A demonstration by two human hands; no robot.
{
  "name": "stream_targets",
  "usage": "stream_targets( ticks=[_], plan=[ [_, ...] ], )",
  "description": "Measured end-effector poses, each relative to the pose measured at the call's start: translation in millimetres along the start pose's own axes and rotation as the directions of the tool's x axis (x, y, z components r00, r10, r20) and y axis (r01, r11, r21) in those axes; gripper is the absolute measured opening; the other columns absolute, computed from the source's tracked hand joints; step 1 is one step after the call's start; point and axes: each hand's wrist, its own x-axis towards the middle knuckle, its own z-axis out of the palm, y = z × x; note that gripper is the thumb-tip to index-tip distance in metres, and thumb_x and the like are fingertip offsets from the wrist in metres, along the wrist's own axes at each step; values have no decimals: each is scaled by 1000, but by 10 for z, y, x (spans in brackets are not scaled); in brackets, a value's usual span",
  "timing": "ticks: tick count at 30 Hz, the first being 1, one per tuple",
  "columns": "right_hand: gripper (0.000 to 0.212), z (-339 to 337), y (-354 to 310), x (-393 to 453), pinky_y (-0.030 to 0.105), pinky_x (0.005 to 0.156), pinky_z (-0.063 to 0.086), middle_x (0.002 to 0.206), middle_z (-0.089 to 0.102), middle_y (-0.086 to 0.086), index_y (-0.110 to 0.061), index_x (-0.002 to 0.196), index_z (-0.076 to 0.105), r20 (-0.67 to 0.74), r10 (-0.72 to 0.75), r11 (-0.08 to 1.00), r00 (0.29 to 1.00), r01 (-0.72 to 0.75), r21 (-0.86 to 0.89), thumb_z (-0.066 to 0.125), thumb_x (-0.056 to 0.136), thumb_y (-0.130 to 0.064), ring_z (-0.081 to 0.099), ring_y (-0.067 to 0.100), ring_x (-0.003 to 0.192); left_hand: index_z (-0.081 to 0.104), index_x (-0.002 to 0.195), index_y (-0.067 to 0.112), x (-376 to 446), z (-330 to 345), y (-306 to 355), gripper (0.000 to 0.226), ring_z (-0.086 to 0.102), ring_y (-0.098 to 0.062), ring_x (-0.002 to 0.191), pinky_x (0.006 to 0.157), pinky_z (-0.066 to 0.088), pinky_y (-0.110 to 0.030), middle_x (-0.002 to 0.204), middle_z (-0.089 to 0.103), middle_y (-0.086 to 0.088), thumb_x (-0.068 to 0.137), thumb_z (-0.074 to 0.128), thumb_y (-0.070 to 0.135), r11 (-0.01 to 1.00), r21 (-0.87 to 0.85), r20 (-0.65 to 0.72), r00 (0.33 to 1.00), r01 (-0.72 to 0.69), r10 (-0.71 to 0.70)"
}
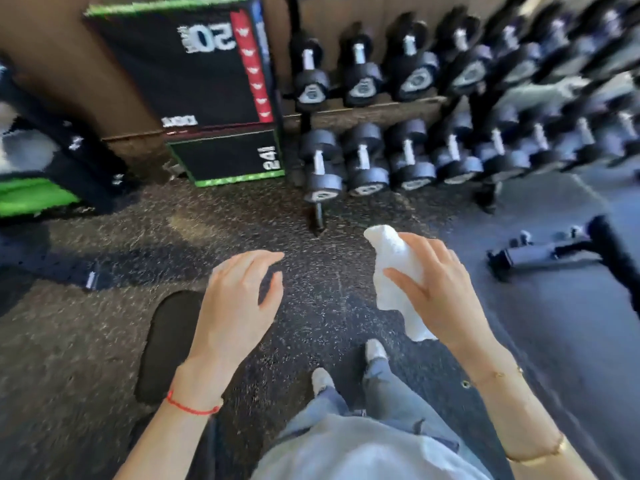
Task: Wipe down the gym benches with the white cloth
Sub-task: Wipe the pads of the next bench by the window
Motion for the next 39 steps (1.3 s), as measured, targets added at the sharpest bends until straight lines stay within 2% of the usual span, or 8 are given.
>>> stream_targets(
  ticks=[6, 9, 15, 20, 26, 34, 39],
  plan=[
    [49, -268, 524, -486, 46, 87, 45, 119, 57, 2, -25, 135, 51, -178, 207, 978, 962, -211, 0, 54, 93, -49, 54, 30, 102, 65, 121, 18, 419, 335, 573, 28, 61, -17, 113, 104, 46, -42, 119, 67, 3, 94, 57, 20, 971, -89, 91, 969, -223, 231],
    [55, -428, 819, -697, 42, 83, 43, 118, 58, 3, -22, 135, 51, -252, 298, 952, 921, -307, 4, 46, 92, -56, 55, 30, 100, 65, 121, 18, 629, 560, 974, 28, 62, -18, 111, 101, 47, -45, 119, 67, 2, 93, 58, 19, 933, -149, 139, 927, -328, 348],
    [59, -855, 1457, -997, 46, 85, 43, 122, 57, 4, -23, 137, 51, -326, 444, 886, 835, -463, 21, 42, 91, -58, 55, 31, 103, 66, 121, 18, 1018, 1051, 1912, 29, 62, -15, 113, 103, 47, -43, 120, 67, 4, 93, 59, 18, 841, -224, 167, 831, -492, 531],
    [61, -1327, 2074, -1124, 49, 87, 46, 122, 58, 4, -22, 135, 52, -360, 509, 846, 782, -532, 39, 39, 90, -60, 56, 30, 102, 66, 121, 16, 1260, 1520, 2867, 29, 62, -18, 113, 101, 47, -45, 119, 67, 1, 92, 61, 16, 780, -290, 171, 772, -554, 612],
    [58, -1795, 2787, -1133, 45, 85, 44, 120, 57, 0, -25, 135, 51, -390, 580, 792, 716, -607, 62, 39, 90, -60, 54, 26, 100, 66, 119, 15, 1503, 1978, 3872, 28, 63, -18, 111, 100, 47, -44, 117, 68, 2, 92, 62, 14, 714, -359, 204, 696, -601, 689],
    [60, -2198, 3548, -763, 44, 88, 41, 121, 55, -1, -24, 138, 50, -367, 668, 718, 647, -691, 89, 37, 91, -59, 52, 25, 102, 65, 120, 16, 2203, 2566, 4771, 28, 62, -19, 110, 99, 47, -45, 117, 67, 2, 93, 60, 15, 645, -400, 268, 590, -651, 761],
    [60, -2415, 4054, -255, 44, 90, 42, 124, 56, 0, -24, 140, 51, -388, 718, 667, 578, -731, 144, 42, 90, -56, 52, 25, 105, 65, 119, 17, 2919, 3010, 5333, 27, 61, -16, 109, 99, 48, -43, 116, 67, 4, 93, 60, 14, 564, -437, 257, 504, -700, 825]
  ],
)
